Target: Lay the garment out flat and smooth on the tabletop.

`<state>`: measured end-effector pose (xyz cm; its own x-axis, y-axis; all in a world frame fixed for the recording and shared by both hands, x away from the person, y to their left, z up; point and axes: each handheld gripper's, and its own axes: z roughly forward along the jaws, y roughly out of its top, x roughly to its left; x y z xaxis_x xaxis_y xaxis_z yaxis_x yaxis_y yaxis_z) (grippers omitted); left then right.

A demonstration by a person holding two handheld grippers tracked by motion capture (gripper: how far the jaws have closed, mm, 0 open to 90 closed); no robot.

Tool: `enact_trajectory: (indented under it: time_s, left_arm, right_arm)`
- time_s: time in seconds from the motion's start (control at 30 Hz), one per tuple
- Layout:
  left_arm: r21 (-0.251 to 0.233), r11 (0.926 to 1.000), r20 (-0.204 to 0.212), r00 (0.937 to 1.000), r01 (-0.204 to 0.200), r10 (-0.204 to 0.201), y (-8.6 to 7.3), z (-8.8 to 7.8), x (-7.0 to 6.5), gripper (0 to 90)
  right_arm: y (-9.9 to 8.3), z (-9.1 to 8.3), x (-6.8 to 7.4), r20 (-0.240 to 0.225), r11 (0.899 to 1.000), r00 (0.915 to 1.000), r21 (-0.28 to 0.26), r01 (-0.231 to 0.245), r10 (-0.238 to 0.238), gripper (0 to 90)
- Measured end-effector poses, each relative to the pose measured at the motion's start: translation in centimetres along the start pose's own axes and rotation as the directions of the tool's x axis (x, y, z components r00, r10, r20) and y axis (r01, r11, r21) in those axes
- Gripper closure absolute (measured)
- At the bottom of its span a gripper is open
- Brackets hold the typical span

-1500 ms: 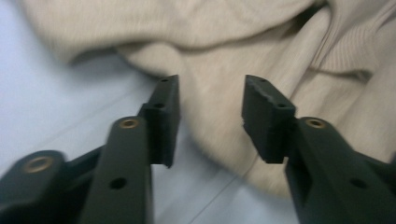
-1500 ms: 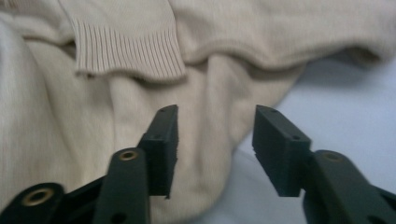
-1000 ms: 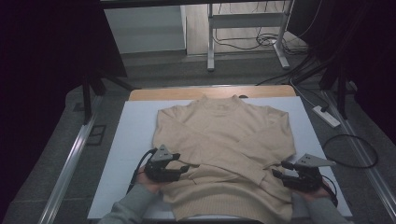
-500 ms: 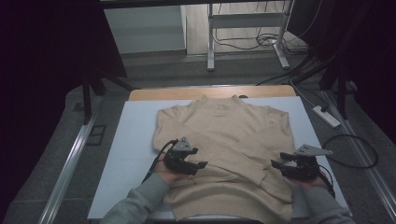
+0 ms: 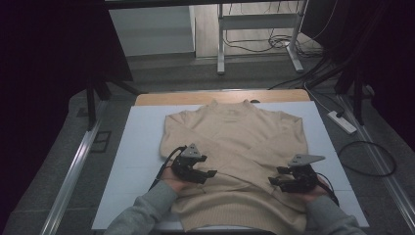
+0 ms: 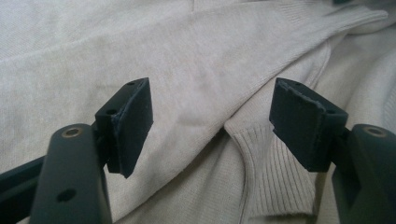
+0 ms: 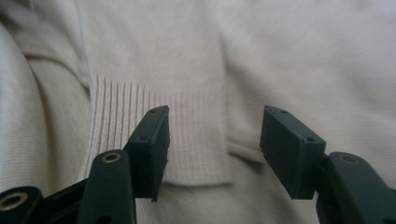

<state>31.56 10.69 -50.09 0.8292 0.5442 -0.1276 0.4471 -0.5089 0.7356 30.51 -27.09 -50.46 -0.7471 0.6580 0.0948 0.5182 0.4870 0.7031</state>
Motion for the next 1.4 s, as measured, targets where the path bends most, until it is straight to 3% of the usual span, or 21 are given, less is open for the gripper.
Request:
enact_trajectory:
  time_s: [0.1,0.2,0.27,0.33,0.43,0.5,0.6,0.7,0.83,0.97,1.0,1.03,1.07,1.1,1.13,1.27,1.37,1.4]
  left_arm:
    - [-0.001,1.0,-0.003,1.0,0.007,-0.007,-0.3,-0.2,0.1,29.4]
    - [-0.005,0.9999,-0.007,0.9999,0.013,-0.013,-0.7,-0.7,0.3,29.4]
    - [-0.007,0.9999,-0.011,0.9998,0.016,-0.016,-1.0,-1.1,0.4,29.3]
    - [-0.02,0.9995,-0.013,0.9996,0.024,-0.024,-1.4,-1.7,0.5,29.4]
    - [-0.04,0.9985,-0.021,0.9991,0.037,-0.038,-1.9,-2.8,0.8,29.4]
    - [-0.054,0.9973,-0.025,0.9984,0.049,-0.051,-2.1,-3.2,1.1,29.4]
    - [-0.067,0.9959,-0.029,0.9975,0.062,-0.064,-2.3,-3.7,1.4,29.4]
    - [-0.084,0.9942,-0.037,0.9968,0.067,-0.07,-2.5,-4.2,1.6,29.4]
    - [-0.101,0.9908,-0.05,0.9942,0.09,-0.095,-2.9,-4.7,2.3,29.6]
    - [-0.11,0.987,-0.05,0.9911,0.117,-0.123,-3.3,-4.9,3.0,29.7]
    - [-0.108,0.9869,-0.049,0.9909,0.12,-0.126,-3.4,-4.9,3.0,29.7]
    - [-0.106,0.9871,-0.051,0.9908,0.12,-0.126,-3.4,-4.9,3.0,29.7]
    - [-0.104,0.9872,-0.05,0.9907,0.121,-0.127,-3.4,-4.8,3.0,29.7]
    - [-0.097,0.9888,-0.048,0.9917,0.114,-0.119,-3.4,-4.6,2.9,29.7]
    - [-0.094,0.9892,-0.045,0.9922,0.112,-0.116,-3.4,-4.5,2.8,29.7]
    - [-0.067,0.9941,-0.024,0.996,0.085,-0.086,-3.2,-3.9,2.2,29.6]
    - [-0.049,0.9958,-0.012,0.9969,0.077,-0.078,-3.0,-3.4,1.8,29.2]
    - [-0.043,0.996,-0.006,0.9969,0.078,-0.078,-3.0,-3.2,1.7,29.2]
  right_arm:
    - [0.0,1.0,0.3,-0.01,0.998,0.9999,0.062,0.002,-0.001,46.7]
    - [0.0,1.0,0.5,-0.039,0.996,0.999,0.091,-0.018,0.022,64.3]
    - [-0.1,1.0,0.7,-0.034,0.995,0.9993,0.101,-0.011,0.015,74.0]
    - [0.0,0.7,0.7,-0.05,0.996,0.9987,0.087,-0.01,0.015,80.6]
    - [1.1,0.5,0.6,-0.081,0.998,0.9965,0.055,-0.017,0.022,82.6]
    - [2.6,0.4,0.8,-0.121,0.999,0.9921,0.003,-0.033,0.033,83.2]
    - [5.2,1.5,2.2,-0.169,0.999,0.9856,-0.039,-0.012,0.005,83.4]
    - [7.7,3.9,4.5,-0.235,0.998,0.9707,-0.057,0.036,-0.049,83.6]
    - [10.1,7.0,8.9,-0.31,0.988,0.9388,-0.078,0.132,-0.15,83.8]
    - [10.3,9.1,12.7,-0.371,0.977,0.9035,-0.087,0.196,-0.215,83.5]
    - [10.1,9.4,13.3,-0.369,0.972,0.8993,-0.081,0.221,-0.235,82.6]
    - [9.9,9.5,13.6,-0.367,0.967,0.8942,-0.079,0.244,-0.256,80.0]
    - [9.7,9.4,13.7,-0.367,0.963,0.8901,-0.089,0.255,-0.27,70.8]
    - [9.6,9.0,13.5,-0.362,0.963,0.8918,-0.105,0.25,-0.271,63.4]
    - [9.5,8.1,13.0,-0.333,0.963,0.9049,-0.132,0.233,-0.265,56.6]
    - [8.8,4.4,10.0,-0.257,0.966,0.941,-0.193,0.174,-0.221,51.0]
    - [6.9,1.9,6.6,-0.163,0.973,0.9738,-0.195,0.126,-0.158,49.5]
    - [6.4,1.5,5.9,-0.143,0.975,0.9796,-0.193,0.112,-0.141,48.9]
